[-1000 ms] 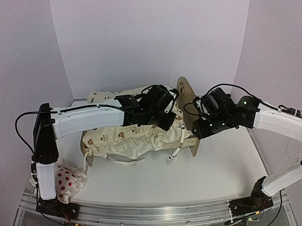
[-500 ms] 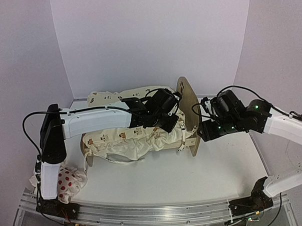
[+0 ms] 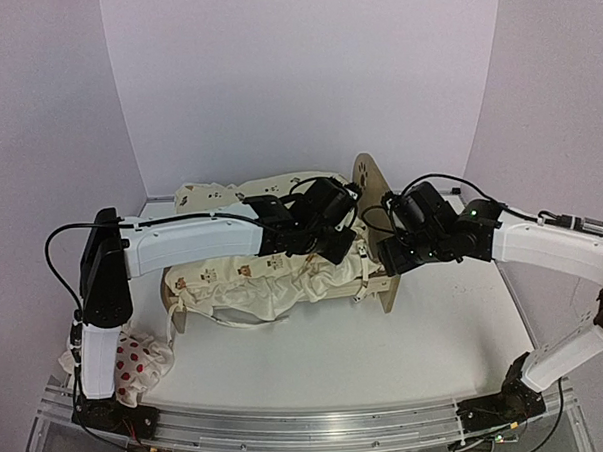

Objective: Set up the pet bed

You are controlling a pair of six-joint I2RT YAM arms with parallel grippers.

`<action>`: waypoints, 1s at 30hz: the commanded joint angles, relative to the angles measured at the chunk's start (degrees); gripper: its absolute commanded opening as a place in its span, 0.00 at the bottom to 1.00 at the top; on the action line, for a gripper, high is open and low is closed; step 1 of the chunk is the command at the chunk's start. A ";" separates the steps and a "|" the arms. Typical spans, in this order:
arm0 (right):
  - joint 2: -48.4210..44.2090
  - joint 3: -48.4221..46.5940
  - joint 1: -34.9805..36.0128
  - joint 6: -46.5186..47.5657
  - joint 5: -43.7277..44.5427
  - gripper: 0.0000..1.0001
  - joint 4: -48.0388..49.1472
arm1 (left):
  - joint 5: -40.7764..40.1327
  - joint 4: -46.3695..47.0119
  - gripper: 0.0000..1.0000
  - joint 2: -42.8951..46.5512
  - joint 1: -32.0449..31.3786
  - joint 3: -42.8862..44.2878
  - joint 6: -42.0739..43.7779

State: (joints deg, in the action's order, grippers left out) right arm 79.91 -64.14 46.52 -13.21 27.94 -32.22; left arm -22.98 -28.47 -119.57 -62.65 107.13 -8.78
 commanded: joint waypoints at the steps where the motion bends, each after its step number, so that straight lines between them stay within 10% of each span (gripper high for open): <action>1: 1.88 -2.49 -0.03 2.21 2.64 0.74 3.98 | -3.04 0.44 0.00 0.19 0.34 1.89 1.12; 7: 2.98 -2.39 -0.26 3.13 3.91 0.73 5.32 | -4.90 1.20 0.00 0.80 0.37 1.48 0.98; 19: 3.14 -1.64 -0.64 2.48 3.11 0.39 6.28 | -5.62 2.41 0.00 1.79 0.39 0.54 0.60; 30: 2.39 -5.77 -0.64 4.15 4.01 0.56 6.73 | -5.20 2.89 0.00 2.39 0.30 -0.56 0.60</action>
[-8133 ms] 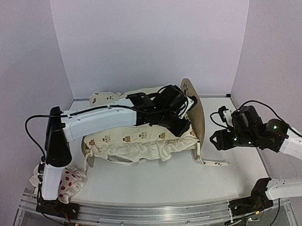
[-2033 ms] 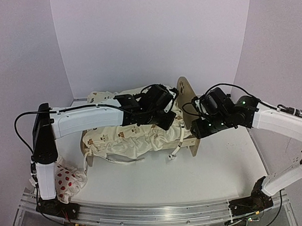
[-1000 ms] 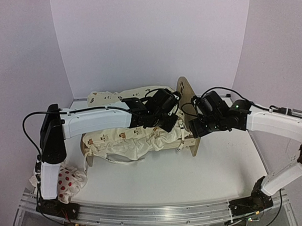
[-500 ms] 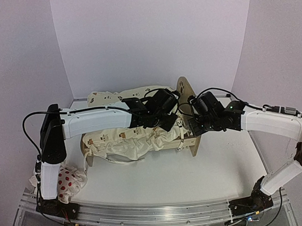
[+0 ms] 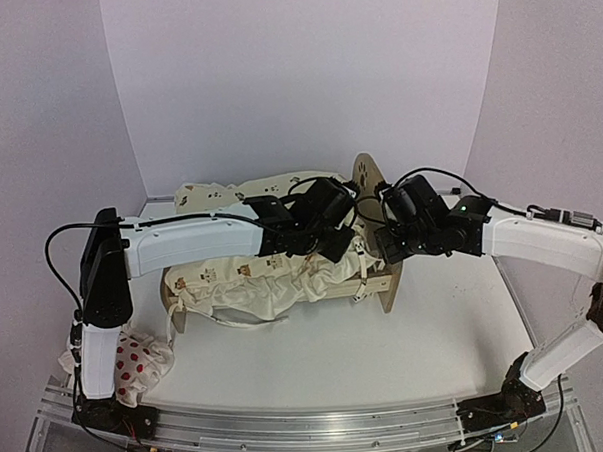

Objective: Set up the pet bed

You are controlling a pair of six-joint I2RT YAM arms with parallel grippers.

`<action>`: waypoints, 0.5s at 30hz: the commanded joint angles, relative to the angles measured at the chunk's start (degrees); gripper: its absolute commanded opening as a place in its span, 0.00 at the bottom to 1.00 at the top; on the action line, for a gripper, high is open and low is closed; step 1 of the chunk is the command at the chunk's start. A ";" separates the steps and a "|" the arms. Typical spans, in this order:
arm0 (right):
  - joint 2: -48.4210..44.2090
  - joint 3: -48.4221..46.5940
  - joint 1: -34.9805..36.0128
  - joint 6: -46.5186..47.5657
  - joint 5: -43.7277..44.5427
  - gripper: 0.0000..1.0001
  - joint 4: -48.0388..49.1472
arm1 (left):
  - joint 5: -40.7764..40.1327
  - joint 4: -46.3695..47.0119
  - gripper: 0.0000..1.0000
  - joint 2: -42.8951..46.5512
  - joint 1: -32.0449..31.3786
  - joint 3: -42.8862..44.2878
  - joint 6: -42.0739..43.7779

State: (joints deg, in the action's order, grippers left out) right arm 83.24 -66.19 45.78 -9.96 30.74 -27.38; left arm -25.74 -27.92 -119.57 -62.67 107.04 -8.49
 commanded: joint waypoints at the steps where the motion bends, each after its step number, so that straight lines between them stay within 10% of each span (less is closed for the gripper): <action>1: -0.82 -4.09 0.09 1.19 1.18 0.55 1.89 | -2.39 2.35 0.00 2.40 0.36 -0.53 0.27; 15: 0.91 -5.53 0.10 1.05 2.59 0.00 1.59 | -2.06 2.92 0.01 3.15 0.36 -1.65 0.74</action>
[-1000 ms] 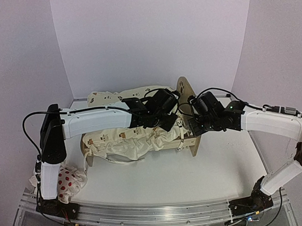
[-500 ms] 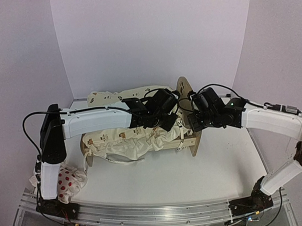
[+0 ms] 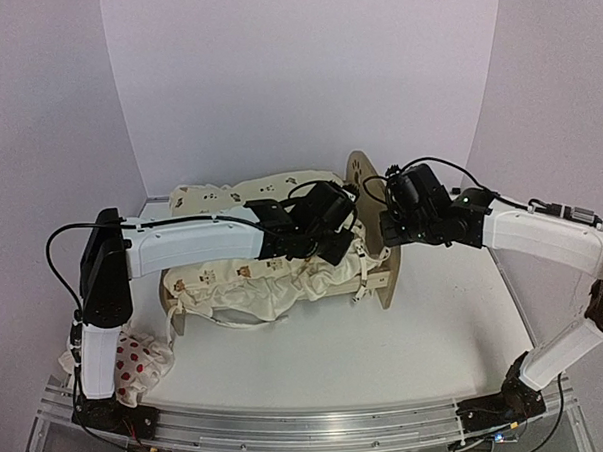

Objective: Set up the pet bed

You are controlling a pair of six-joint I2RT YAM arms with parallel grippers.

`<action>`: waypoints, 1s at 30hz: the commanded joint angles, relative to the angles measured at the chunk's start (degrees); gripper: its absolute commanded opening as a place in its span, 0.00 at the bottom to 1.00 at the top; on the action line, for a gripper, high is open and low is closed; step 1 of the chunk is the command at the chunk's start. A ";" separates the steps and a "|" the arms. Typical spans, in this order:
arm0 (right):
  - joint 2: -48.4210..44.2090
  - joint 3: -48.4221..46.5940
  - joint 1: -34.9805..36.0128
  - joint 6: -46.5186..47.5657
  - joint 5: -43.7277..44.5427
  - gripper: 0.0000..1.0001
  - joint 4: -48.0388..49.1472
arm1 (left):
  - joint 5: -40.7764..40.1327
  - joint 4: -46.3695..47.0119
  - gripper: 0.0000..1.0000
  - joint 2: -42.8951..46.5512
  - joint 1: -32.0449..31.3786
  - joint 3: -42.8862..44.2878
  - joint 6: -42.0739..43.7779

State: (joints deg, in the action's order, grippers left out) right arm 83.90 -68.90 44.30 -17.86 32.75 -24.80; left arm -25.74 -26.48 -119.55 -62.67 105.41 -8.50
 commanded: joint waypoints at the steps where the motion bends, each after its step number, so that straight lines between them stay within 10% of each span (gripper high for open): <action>1: 0.25 -3.63 1.57 8.87 0.47 0.00 -1.36 | -1.84 1.58 0.02 3.17 0.36 0.06 0.94; 13: 2.38 -16.26 2.60 6.19 4.49 0.00 -13.21 | -4.25 -1.61 0.66 5.04 -0.19 2.81 6.33; 30: 3.81 -24.52 3.07 2.23 6.15 0.00 -21.20 | -18.81 -4.84 0.93 12.42 -10.50 -8.92 26.40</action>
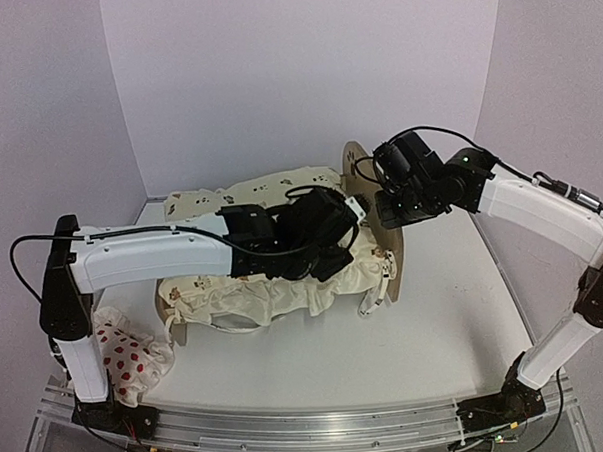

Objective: Set up the pet bed

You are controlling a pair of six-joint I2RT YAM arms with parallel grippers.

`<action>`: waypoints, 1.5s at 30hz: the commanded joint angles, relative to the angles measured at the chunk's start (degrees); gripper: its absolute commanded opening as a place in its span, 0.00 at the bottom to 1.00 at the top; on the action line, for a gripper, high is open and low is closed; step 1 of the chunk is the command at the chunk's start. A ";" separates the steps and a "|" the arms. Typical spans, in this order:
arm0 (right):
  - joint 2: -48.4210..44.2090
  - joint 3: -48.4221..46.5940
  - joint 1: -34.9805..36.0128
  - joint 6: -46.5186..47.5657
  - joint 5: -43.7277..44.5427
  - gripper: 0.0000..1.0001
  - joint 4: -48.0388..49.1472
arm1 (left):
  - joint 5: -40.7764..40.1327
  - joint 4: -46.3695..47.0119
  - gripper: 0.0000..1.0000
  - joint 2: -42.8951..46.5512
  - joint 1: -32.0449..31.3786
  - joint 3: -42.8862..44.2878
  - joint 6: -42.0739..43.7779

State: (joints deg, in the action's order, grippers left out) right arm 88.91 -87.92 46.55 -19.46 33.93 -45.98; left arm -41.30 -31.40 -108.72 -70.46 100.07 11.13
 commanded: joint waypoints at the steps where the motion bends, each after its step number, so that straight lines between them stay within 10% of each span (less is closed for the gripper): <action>1: -1.20 -5.81 0.84 3.75 4.89 0.00 -0.22 | -2.10 -0.08 0.93 1.79 -3.31 -3.86 6.87; 26: -3.91 -5.41 1.14 3.55 2.03 0.00 -1.18 | -18.13 32.17 1.00 -14.31 -6.42 -11.68 34.51; 35: -5.17 -3.92 1.16 3.04 1.14 0.00 -1.39 | -21.78 76.19 0.99 -17.14 -5.69 -23.22 65.18; 45: -6.51 -2.19 1.11 2.95 1.35 0.00 -1.48 | -20.23 115.97 0.50 -25.88 -4.95 -22.23 95.63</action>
State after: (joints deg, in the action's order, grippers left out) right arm 87.96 -89.06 46.88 -20.75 33.01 -48.98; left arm -61.61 61.43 -132.72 -76.24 75.88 91.51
